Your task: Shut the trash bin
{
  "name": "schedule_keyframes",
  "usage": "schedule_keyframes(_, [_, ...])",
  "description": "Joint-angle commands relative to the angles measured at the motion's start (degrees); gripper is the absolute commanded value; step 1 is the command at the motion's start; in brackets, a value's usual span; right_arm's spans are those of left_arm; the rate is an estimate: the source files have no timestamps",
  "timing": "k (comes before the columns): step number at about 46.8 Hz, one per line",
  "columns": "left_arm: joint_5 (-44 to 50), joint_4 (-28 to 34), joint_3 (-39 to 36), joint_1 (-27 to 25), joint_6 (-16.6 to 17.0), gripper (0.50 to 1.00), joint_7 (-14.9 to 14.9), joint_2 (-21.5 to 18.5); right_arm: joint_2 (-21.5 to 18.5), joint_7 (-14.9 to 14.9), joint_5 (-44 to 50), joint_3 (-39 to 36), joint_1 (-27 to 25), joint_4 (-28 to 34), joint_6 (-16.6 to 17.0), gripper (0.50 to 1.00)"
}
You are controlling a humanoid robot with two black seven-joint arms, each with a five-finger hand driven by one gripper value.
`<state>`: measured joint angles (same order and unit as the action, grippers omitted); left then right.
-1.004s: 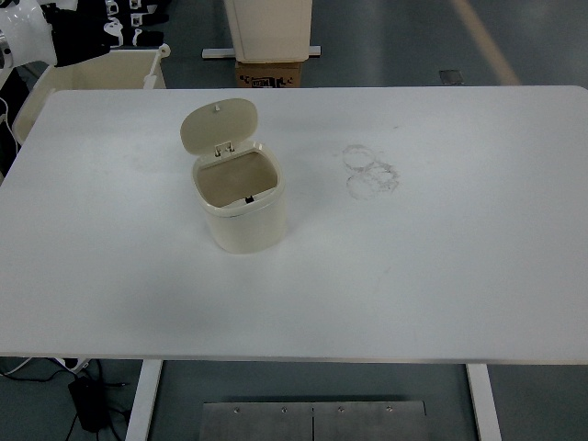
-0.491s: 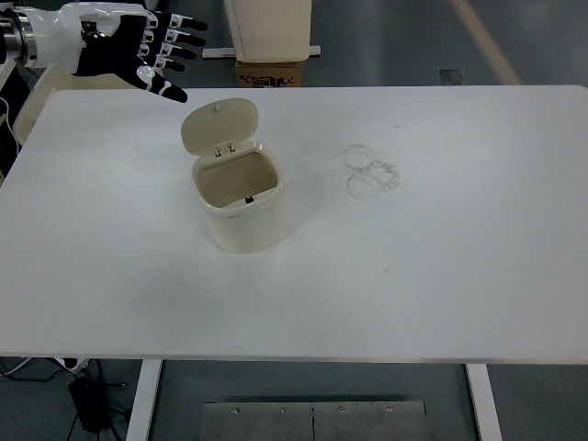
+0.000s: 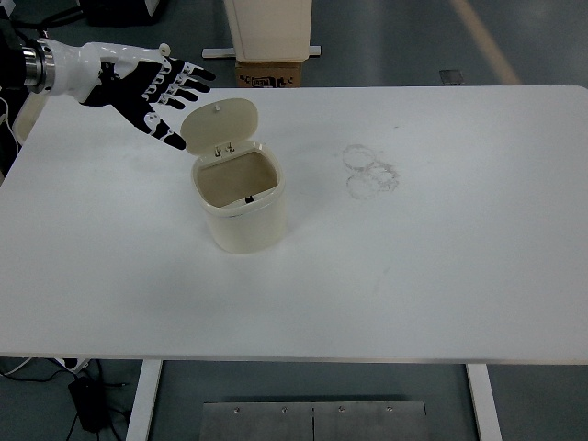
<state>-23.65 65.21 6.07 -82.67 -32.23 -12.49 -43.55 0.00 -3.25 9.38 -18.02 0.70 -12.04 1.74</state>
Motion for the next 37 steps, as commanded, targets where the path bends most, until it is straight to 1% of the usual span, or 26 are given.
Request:
schedule_keyframes(1, [0.0,0.3,0.0,0.3,-0.1,1.0,0.0,0.9,0.0,0.0,0.0,0.0,0.0,0.0,0.0,0.993])
schedule_keyframes(10, [1.1,3.9,0.1,0.8,0.0,1.0,0.2,0.8,0.0,0.0,-0.1,0.0,0.0,0.0,-0.1,0.993])
schedule_keyframes(24, [1.1,6.6,0.2,0.9,0.0,1.0,0.3,0.9,0.0,0.0,-0.1,0.0,0.0,0.0,-0.1,0.993])
schedule_keyframes(37, [1.1,9.5,0.2,4.0,0.3,1.0,0.3,1.1,0.0,0.0,0.0,0.0,0.0,0.0,0.0,0.993])
